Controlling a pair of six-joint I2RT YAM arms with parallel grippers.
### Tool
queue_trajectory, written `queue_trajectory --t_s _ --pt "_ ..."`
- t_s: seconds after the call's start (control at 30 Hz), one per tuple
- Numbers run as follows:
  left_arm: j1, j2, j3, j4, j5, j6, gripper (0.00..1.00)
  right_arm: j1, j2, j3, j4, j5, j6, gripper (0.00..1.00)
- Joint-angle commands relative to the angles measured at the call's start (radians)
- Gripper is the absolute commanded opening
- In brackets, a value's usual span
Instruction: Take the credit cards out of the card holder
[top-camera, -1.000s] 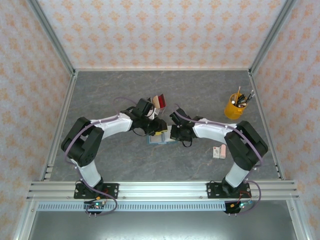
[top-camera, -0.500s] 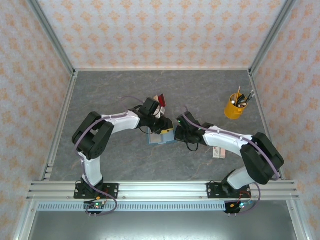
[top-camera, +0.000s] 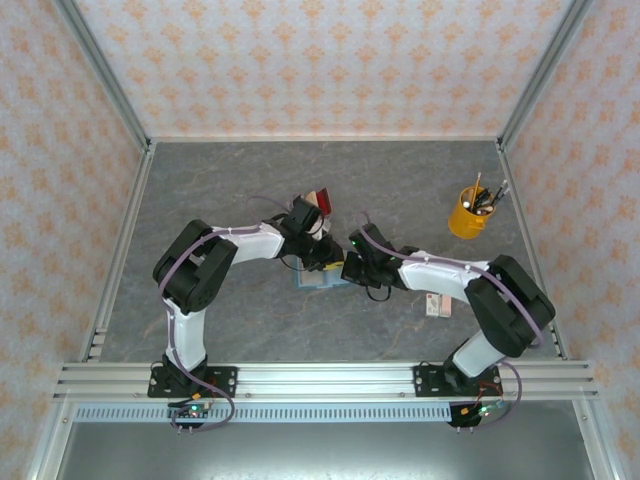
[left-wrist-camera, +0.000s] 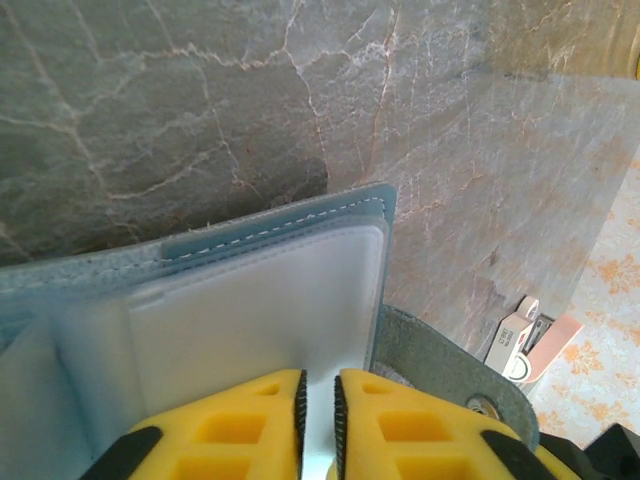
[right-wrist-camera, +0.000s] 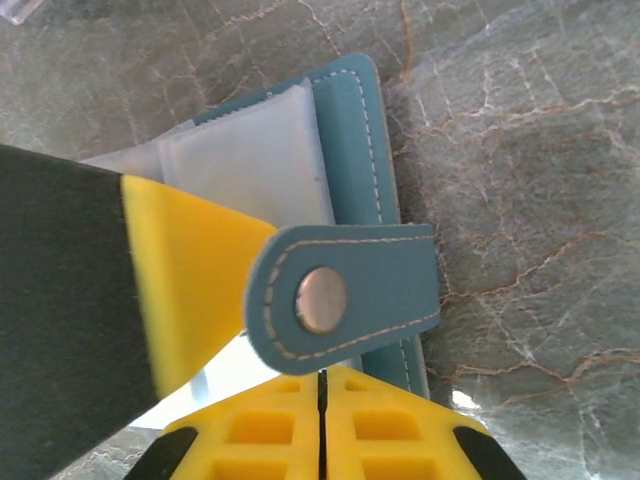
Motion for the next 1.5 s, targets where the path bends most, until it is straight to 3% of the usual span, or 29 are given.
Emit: queue_trajectory --t_s 0.0,0.17,0.27,0.57,0.77,1.47 --pt "-0.004 -0.035 0.033 -0.017 -0.014 -0.010 0.16 0.007 0.034 0.032 -0.010 0.036 0.010 0.09" --pt "0.005 -0.135 0.045 -0.116 -0.057 0.018 0.16 0.007 0.076 0.059 -0.029 0.038 0.006 0.08" --pt "0.034 -0.195 0.026 -0.223 -0.142 0.051 0.18 0.007 0.085 0.063 -0.041 0.050 0.010 0.08" --pt "0.090 -0.279 -0.053 -0.376 -0.292 0.120 0.43 0.007 0.095 0.060 -0.070 0.061 0.006 0.08" --pt "0.090 -0.242 -0.057 -0.351 -0.267 0.112 0.47 0.007 0.100 0.064 -0.081 0.061 0.003 0.08" --pt "0.089 -0.131 -0.043 -0.332 -0.216 0.129 0.44 0.007 0.121 0.058 -0.078 0.056 0.004 0.08"
